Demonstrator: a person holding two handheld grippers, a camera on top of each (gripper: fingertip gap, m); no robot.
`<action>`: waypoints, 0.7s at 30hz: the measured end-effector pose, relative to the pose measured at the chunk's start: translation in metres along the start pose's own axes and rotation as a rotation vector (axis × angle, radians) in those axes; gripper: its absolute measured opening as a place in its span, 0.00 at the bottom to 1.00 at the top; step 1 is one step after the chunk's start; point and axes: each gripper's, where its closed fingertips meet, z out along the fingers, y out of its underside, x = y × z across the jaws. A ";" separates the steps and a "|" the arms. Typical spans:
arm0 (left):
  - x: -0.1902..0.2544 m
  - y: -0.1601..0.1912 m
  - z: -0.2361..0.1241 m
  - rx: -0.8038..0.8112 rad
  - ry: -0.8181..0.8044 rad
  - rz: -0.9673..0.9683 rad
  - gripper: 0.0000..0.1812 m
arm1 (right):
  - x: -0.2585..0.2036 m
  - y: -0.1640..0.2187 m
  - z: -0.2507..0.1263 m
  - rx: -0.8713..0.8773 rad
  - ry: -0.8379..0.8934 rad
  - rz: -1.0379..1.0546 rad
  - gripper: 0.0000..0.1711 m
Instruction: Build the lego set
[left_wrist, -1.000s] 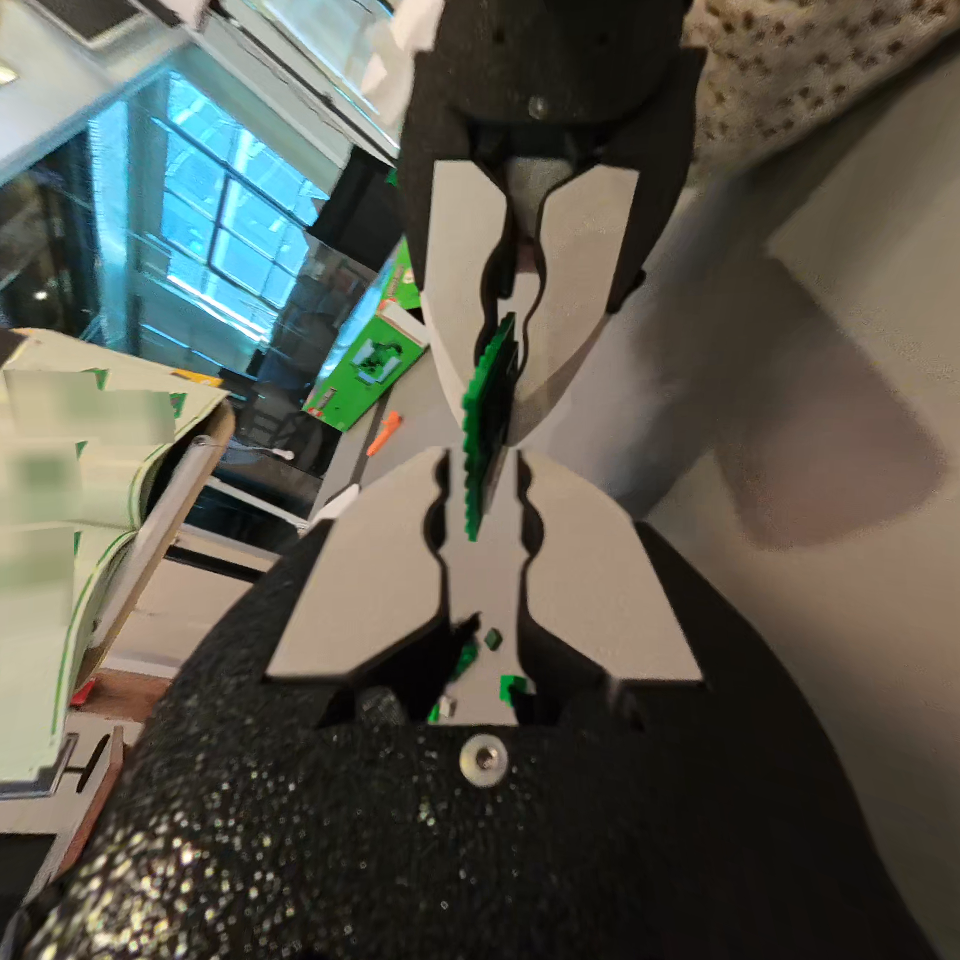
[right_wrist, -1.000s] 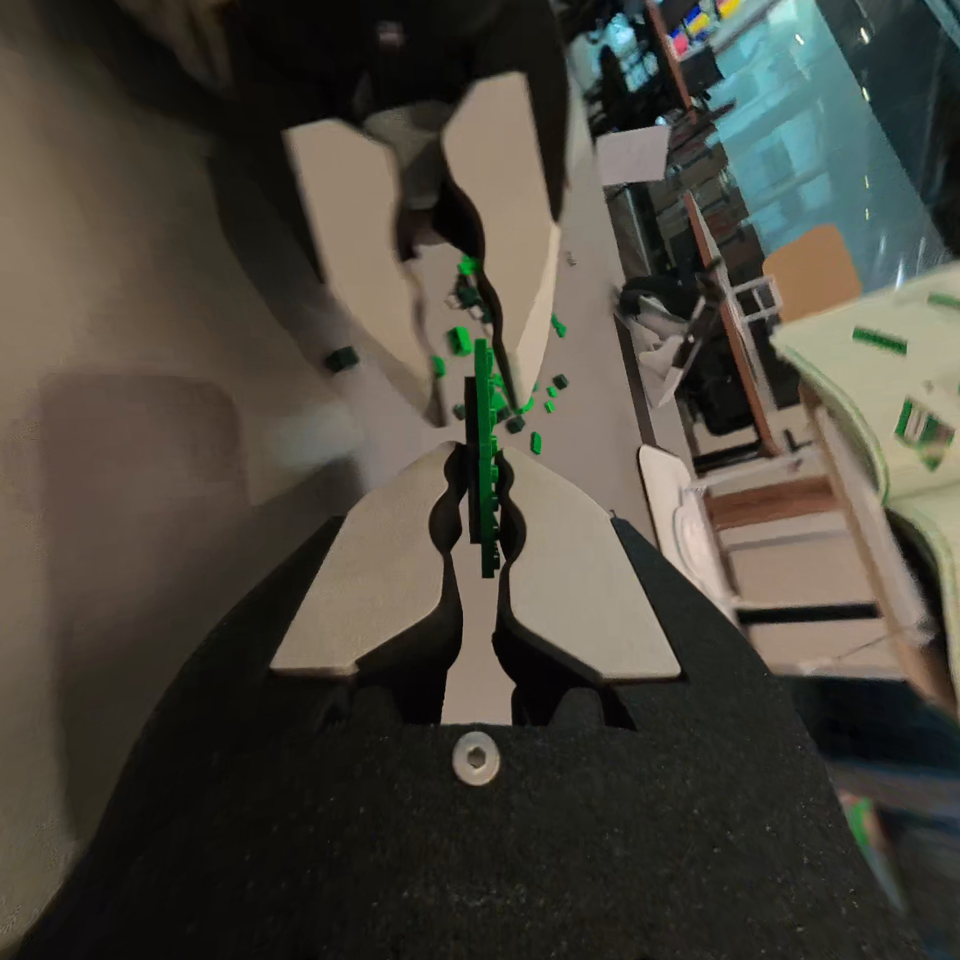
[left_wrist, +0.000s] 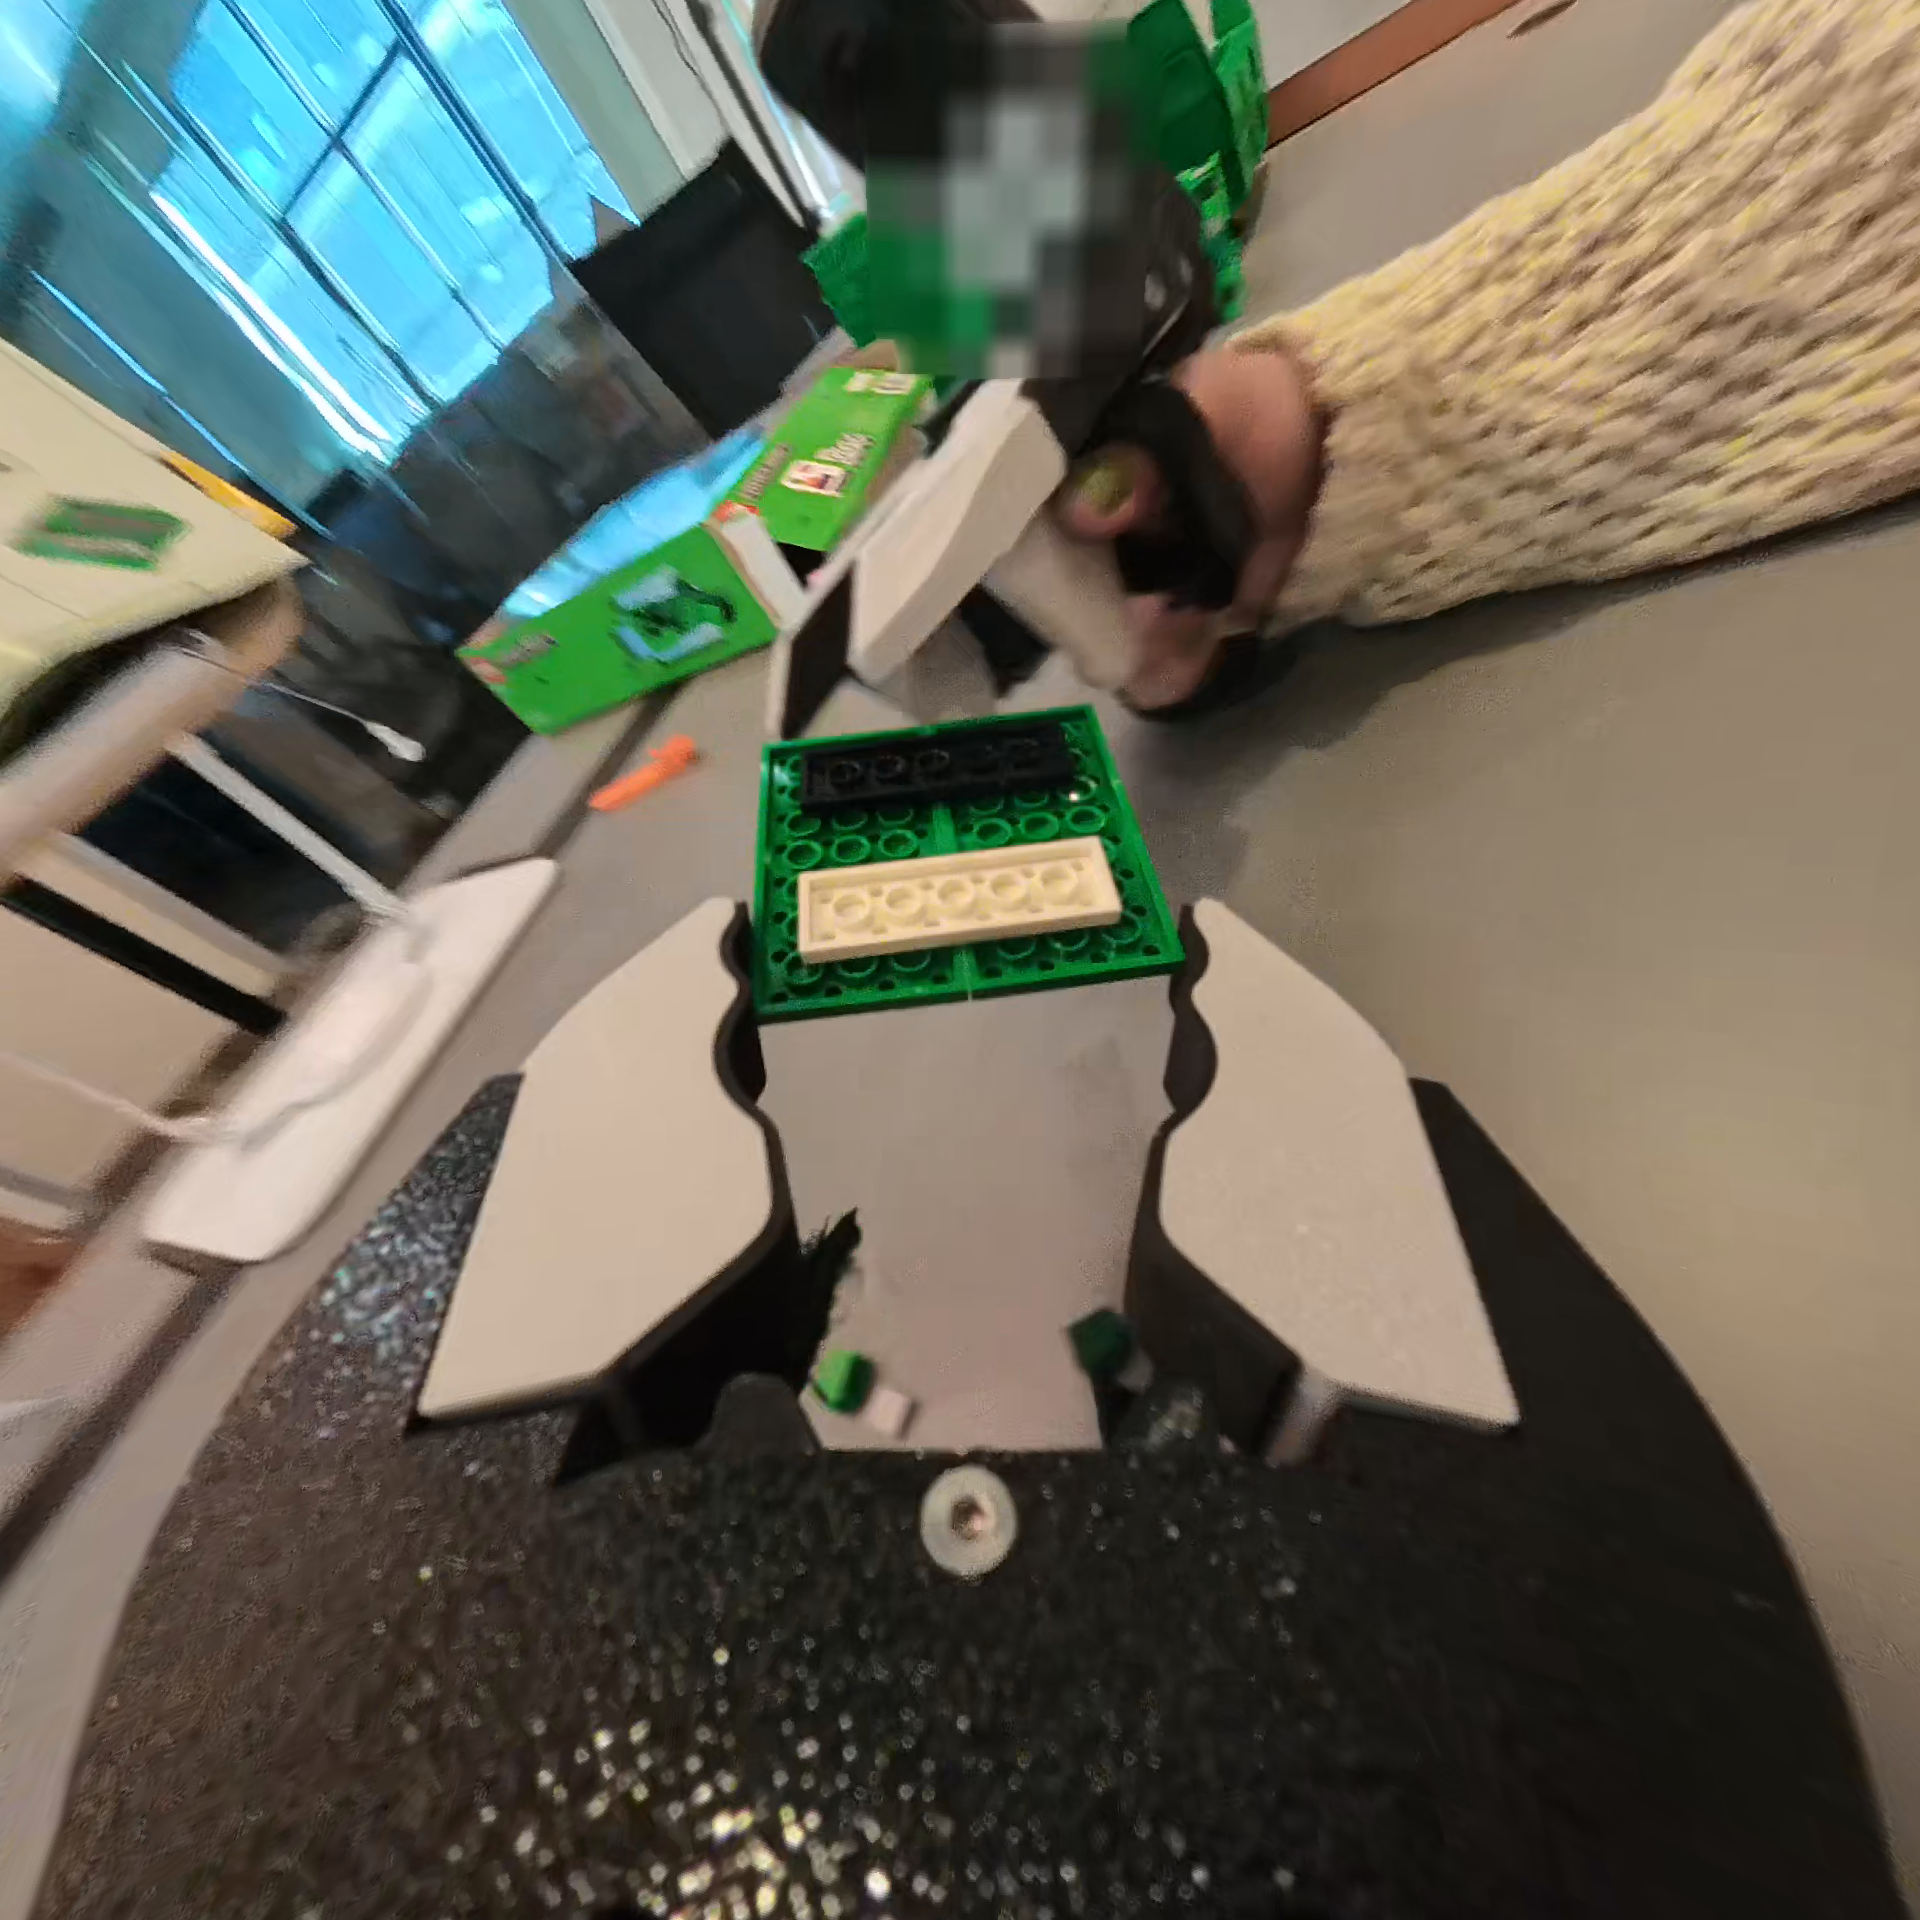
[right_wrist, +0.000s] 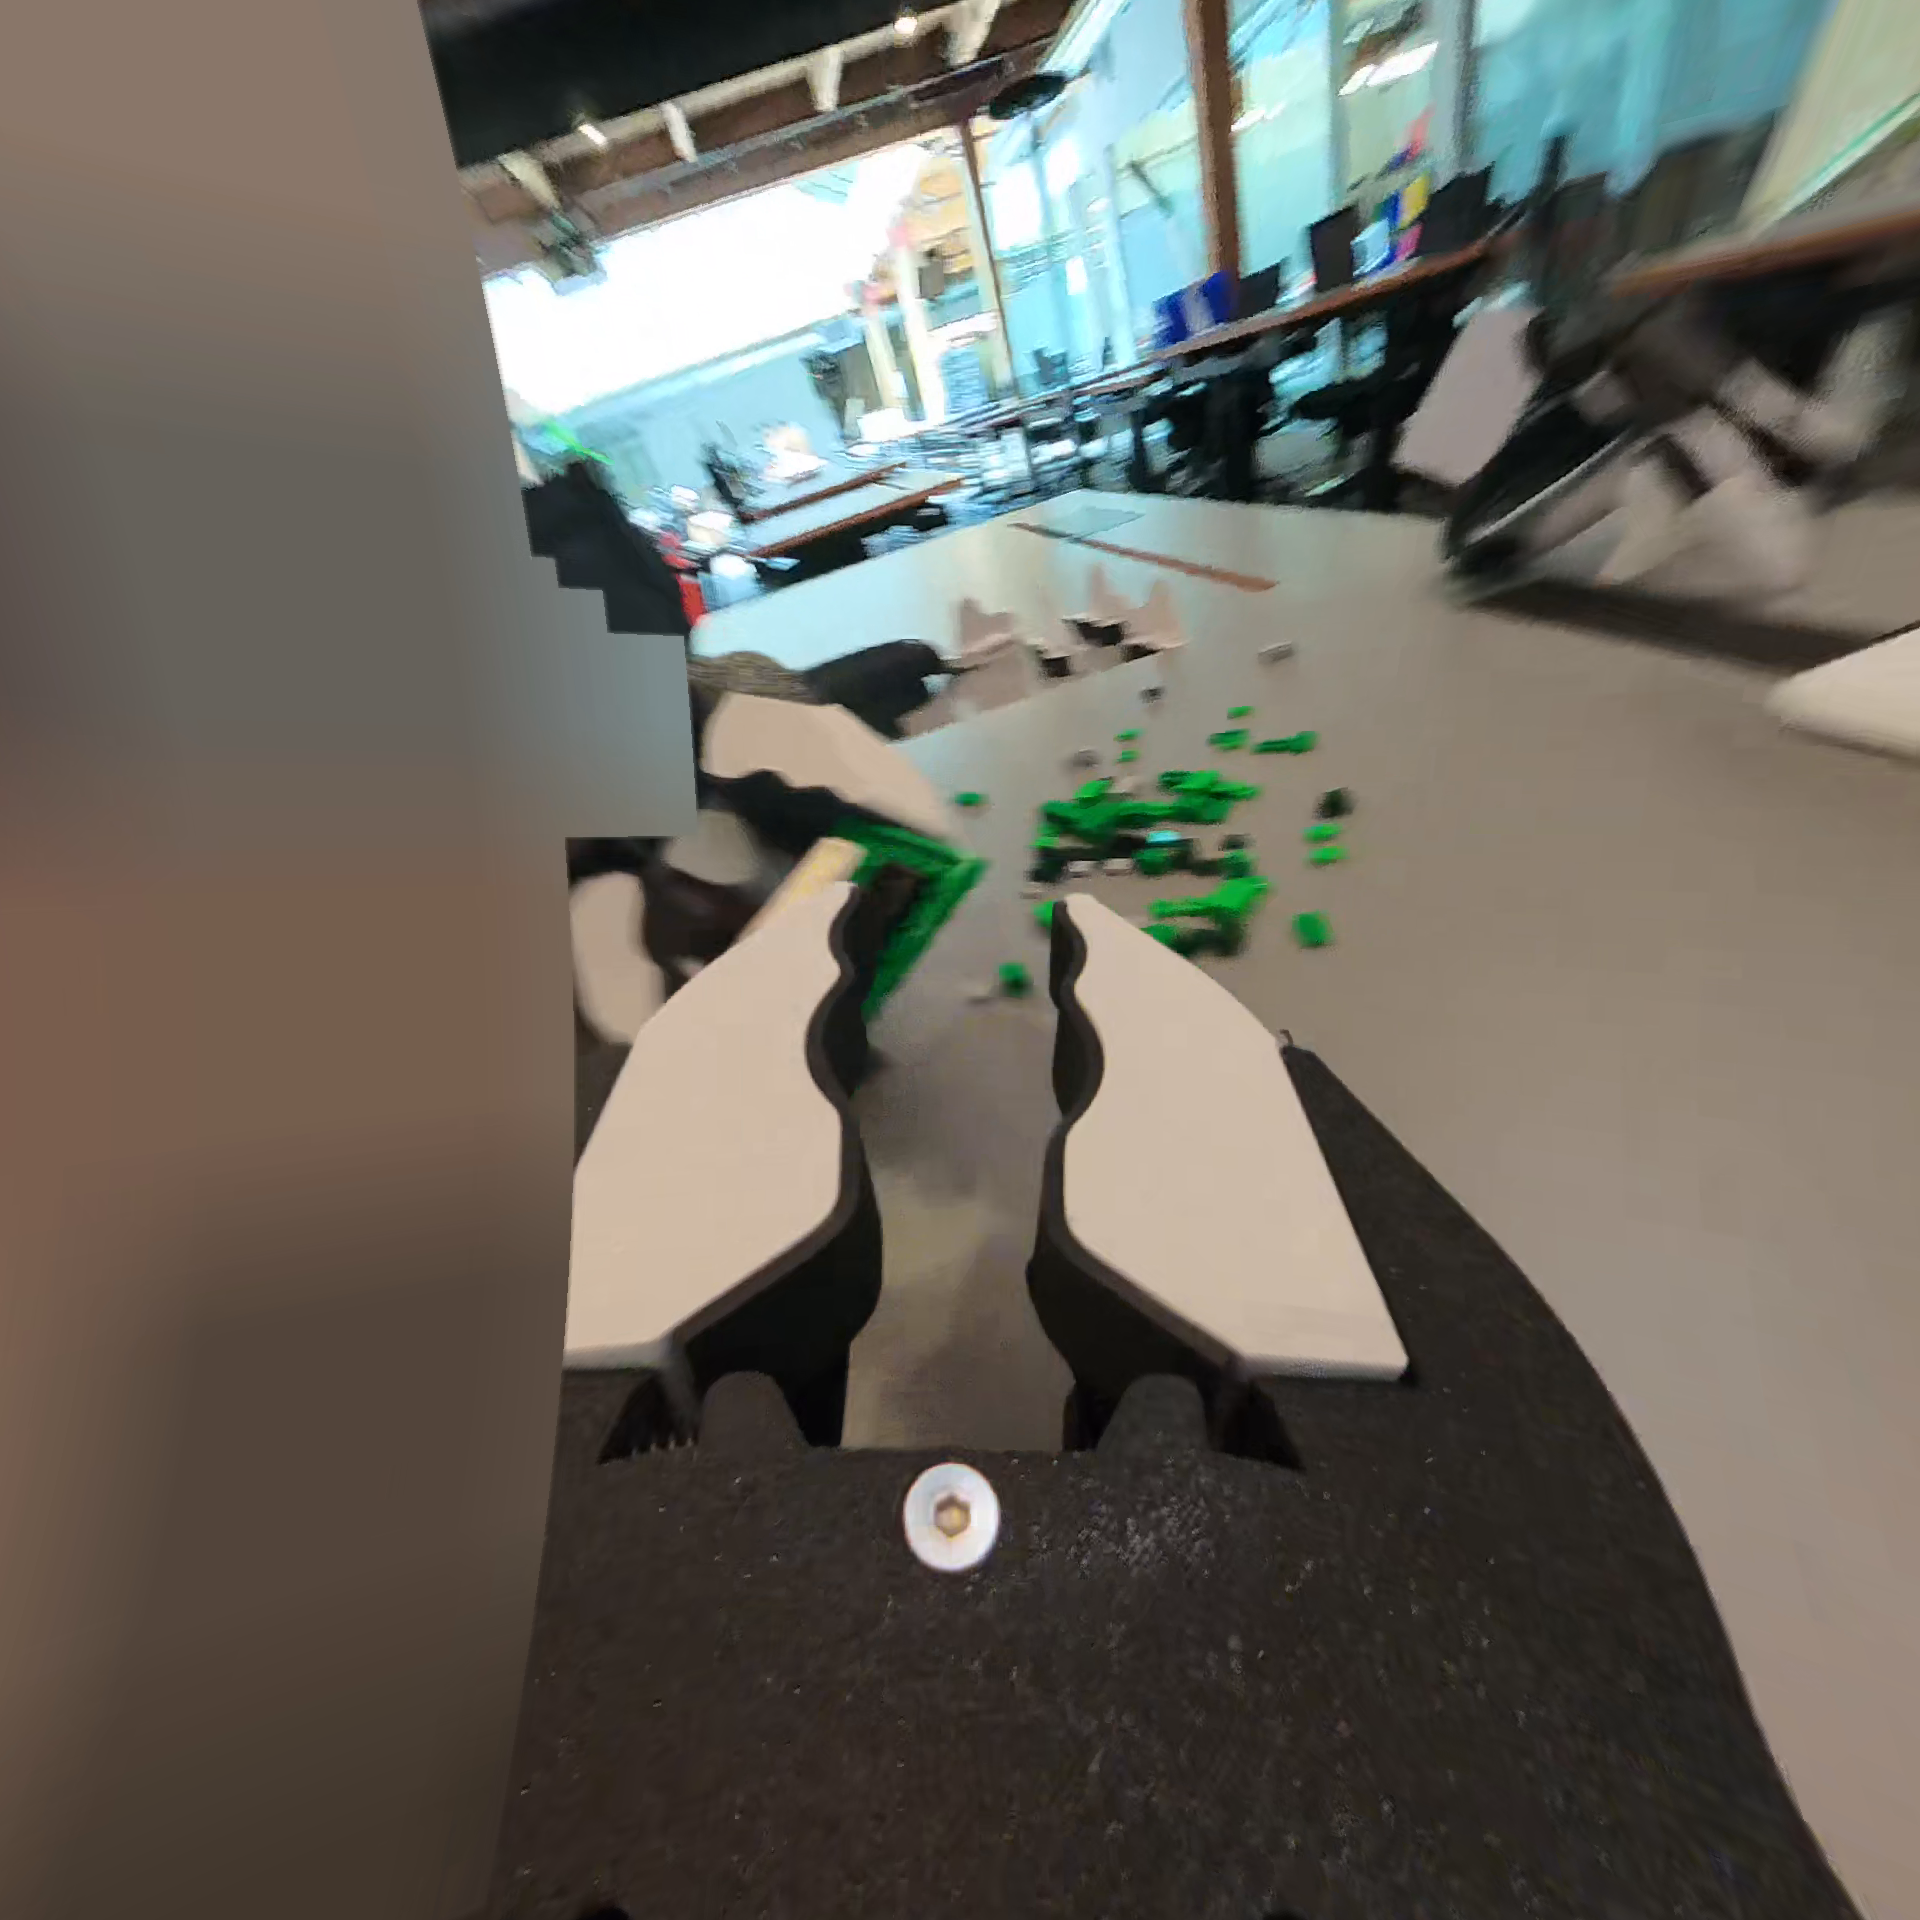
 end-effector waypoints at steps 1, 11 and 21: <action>0.008 0.000 0.001 -0.007 0.041 -0.044 0.42 | 0.012 0.000 -0.009 0.005 0.068 -0.093 0.18; 0.053 0.030 0.007 -0.255 0.277 -0.163 0.42 | 0.052 -0.026 -0.032 0.190 0.353 -0.303 0.14; 0.038 0.041 -0.001 -0.350 0.328 -0.196 0.45 | 0.044 -0.010 0.003 0.047 0.361 -0.643 0.09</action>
